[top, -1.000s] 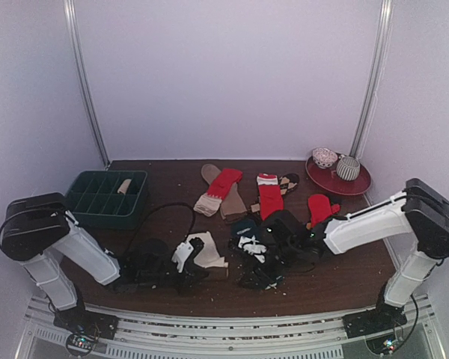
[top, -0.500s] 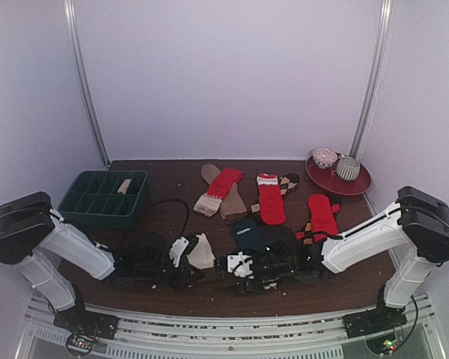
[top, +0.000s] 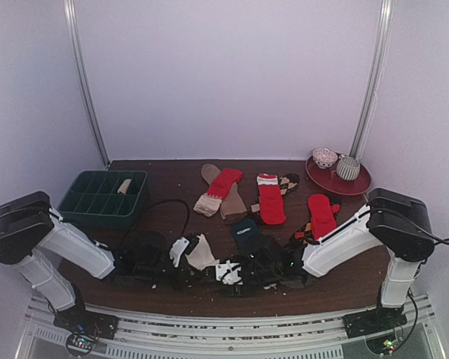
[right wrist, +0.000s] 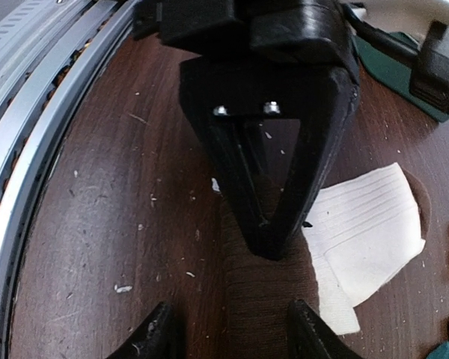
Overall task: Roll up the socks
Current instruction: Roll a pair of socks at the center of the board.
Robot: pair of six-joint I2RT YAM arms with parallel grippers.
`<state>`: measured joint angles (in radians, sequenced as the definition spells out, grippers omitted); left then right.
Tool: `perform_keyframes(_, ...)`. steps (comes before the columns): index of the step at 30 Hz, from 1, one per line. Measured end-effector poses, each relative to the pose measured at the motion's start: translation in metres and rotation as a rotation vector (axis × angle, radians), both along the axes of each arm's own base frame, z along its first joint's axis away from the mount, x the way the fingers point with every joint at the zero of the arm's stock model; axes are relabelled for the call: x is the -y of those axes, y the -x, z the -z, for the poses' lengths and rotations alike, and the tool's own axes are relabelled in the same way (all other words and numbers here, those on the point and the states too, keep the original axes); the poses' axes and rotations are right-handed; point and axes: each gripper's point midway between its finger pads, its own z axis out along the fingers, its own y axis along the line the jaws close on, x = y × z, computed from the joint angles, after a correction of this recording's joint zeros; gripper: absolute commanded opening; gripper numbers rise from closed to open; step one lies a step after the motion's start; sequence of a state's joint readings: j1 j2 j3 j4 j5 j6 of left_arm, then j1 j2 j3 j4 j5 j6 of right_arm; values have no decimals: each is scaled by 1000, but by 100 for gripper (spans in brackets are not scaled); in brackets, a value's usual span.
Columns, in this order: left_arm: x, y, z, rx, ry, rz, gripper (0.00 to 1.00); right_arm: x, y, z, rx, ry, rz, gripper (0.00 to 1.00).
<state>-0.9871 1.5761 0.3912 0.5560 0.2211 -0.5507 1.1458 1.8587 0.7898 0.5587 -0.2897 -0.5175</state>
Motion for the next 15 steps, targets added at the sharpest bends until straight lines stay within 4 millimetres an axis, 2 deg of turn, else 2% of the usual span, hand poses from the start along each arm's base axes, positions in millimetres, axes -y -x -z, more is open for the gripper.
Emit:
perform_keyframes(5, 0, 2, 0, -7, 4, 9, 0, -4, -11, 6, 28, 10, 37, 44)
perform_keyframes(15, -2, 4, 0, -5, 2, 26, 0, -13, -25, 12, 31, 41, 86, 16)
